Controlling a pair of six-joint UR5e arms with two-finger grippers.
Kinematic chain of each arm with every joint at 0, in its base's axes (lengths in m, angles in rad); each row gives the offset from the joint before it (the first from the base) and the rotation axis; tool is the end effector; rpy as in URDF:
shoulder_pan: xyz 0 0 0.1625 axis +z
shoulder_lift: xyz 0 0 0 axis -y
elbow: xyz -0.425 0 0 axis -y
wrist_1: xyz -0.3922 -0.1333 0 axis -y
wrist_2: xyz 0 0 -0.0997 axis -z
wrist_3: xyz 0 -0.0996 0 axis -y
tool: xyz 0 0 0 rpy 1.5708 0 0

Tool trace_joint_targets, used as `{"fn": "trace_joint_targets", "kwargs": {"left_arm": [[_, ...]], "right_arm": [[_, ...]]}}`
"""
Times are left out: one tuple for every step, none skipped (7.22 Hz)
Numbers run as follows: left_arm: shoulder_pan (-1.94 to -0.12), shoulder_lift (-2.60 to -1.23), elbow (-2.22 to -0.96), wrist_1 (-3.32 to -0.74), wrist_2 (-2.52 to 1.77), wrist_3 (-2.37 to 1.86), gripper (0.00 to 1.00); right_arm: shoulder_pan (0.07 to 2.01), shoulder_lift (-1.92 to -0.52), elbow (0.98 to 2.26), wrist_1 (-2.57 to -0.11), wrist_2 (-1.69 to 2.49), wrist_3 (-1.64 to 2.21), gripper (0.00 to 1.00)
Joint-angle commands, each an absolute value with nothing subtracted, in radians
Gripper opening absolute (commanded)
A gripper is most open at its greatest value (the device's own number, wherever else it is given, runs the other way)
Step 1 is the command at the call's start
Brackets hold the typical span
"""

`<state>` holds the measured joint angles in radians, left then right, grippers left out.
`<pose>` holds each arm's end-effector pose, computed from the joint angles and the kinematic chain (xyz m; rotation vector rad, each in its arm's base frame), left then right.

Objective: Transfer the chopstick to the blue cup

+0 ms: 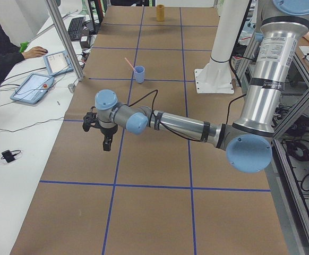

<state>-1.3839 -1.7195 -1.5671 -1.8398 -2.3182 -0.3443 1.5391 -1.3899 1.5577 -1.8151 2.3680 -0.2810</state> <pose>0.0418 -0.5739 0.5529 0.1871 0.8133 0.0065 0.0444 -0.5589 0.5921 0.0273 -0.8021 -0.2653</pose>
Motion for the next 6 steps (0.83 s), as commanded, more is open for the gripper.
{"fn": "trace_joint_targets", "kwargs": {"left_arm": [[-1.468,-1.611,-1.560,-1.855,-2.322,-0.137,0.98],[-1.471,-1.612,-1.519,-1.855,-2.315,-0.133,0.98],[-1.471,-1.617,-1.476,-1.855,-2.313,-0.135,0.98],[-1.470,-1.617,-1.438,-1.856,-2.313,-0.137,0.98],[-1.471,-1.626,-1.424,-1.853,-2.312,-0.143,0.98],[-1.486,-1.628,-1.434,-1.848,-2.312,-0.152,0.98]], "right_arm": [[1.549,-1.414,1.522,-1.755,2.291,-0.298,1.00],[1.560,-1.422,1.476,-1.711,2.284,-0.284,1.00],[1.569,-1.424,1.464,-1.710,2.286,-0.174,1.00],[1.569,-1.431,1.477,-1.709,2.290,-0.067,1.00],[1.569,-1.437,1.491,-1.709,2.290,-0.057,1.00],[1.569,-1.437,1.500,-1.709,2.290,-0.055,1.00]]}}
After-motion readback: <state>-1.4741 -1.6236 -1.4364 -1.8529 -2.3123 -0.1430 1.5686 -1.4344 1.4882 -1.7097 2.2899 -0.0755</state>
